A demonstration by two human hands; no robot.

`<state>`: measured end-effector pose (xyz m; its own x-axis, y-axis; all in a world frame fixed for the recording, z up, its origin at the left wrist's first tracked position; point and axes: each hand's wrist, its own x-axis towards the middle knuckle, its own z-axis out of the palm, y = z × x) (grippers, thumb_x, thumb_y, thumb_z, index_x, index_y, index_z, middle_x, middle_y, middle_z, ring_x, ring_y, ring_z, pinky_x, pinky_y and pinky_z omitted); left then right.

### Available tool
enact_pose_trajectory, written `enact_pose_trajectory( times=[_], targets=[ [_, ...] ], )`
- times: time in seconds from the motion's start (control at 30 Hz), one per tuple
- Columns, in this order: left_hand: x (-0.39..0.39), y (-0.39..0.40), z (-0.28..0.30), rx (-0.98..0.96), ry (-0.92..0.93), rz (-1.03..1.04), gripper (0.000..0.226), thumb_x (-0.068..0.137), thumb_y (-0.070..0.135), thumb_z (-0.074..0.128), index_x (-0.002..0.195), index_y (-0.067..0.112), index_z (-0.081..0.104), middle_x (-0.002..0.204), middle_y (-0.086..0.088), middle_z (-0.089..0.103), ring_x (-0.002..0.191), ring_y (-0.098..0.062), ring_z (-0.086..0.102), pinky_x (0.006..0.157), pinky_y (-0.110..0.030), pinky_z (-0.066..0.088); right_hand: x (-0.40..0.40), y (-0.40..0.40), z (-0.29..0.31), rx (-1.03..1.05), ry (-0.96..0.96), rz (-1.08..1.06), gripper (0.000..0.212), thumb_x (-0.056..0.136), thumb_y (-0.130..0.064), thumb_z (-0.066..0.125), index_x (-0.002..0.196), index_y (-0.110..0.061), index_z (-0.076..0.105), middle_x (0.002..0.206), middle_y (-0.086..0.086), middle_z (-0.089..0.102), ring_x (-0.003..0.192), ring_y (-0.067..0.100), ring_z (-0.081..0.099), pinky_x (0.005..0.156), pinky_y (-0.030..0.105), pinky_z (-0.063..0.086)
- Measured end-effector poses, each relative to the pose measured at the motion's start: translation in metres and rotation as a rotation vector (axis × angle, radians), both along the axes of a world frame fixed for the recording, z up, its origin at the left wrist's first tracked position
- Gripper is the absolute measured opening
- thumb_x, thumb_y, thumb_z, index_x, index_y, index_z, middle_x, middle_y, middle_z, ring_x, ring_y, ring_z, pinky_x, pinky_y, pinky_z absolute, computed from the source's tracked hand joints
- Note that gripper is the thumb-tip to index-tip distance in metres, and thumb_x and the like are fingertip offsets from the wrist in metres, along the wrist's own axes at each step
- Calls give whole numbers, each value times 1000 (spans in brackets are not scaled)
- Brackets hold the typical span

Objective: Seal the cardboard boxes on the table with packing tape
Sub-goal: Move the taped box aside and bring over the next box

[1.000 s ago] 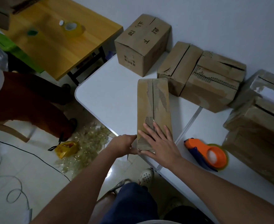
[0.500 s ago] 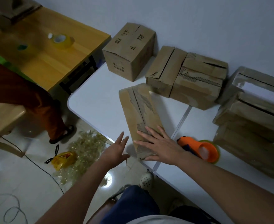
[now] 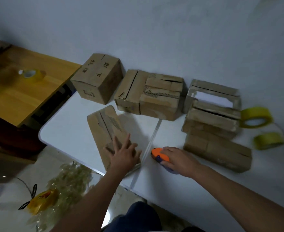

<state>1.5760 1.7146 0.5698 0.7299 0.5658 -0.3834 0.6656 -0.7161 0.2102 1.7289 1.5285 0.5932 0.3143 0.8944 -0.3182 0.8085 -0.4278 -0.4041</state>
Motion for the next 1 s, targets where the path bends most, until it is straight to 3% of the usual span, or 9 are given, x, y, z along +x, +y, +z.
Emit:
enact_pose_trajectory(
  times=[0.1,0.27,0.37,0.63,0.83,1.0],
  targets=[
    [-24,7,8,12,10,87,42,98,51,42,139,42,42,163,19,-12,146,-40,-27,103,-82,-7,9,-5,-8,-22,34,33,42,94,-42,53,133,-26,54,133,-5,55,116,18,55,87,22,39],
    [-63,62,9,59,39,218,47,99,30,41,144,42,37,161,19,-20,146,-38,-26,105,-81,-5,14,24,-11,-59,130,-3,38,95,-45,50,127,-25,58,126,-4,58,117,20,56,96,33,44],
    [-75,107,10,68,34,273,53,100,18,35,148,42,35,161,15,-25,145,-40,-29,105,-80,-7,14,71,-7,-33,137,-31,43,98,-45,49,135,-25,53,142,-5,50,130,16,45,107,32,36],
    [-80,230,15,13,38,411,50,104,22,26,151,39,29,161,8,-29,144,-41,-30,108,-77,-10,-8,222,2,29,189,-87,39,100,-40,46,134,-21,56,141,-3,52,130,15,46,109,29,35],
    [-53,309,4,58,55,347,55,102,15,30,149,44,31,158,14,-34,142,-44,-32,102,-79,-16,-5,285,6,35,214,-185,37,100,-39,46,131,-23,58,138,-4,55,127,14,49,106,29,38],
    [-8,334,22,211,-55,308,61,98,16,40,154,35,24,164,-7,-20,144,-48,-23,108,-70,-13,14,304,11,30,194,-306,37,100,-40,46,131,-24,58,136,-7,57,124,13,51,103,30,41]
  ],
)
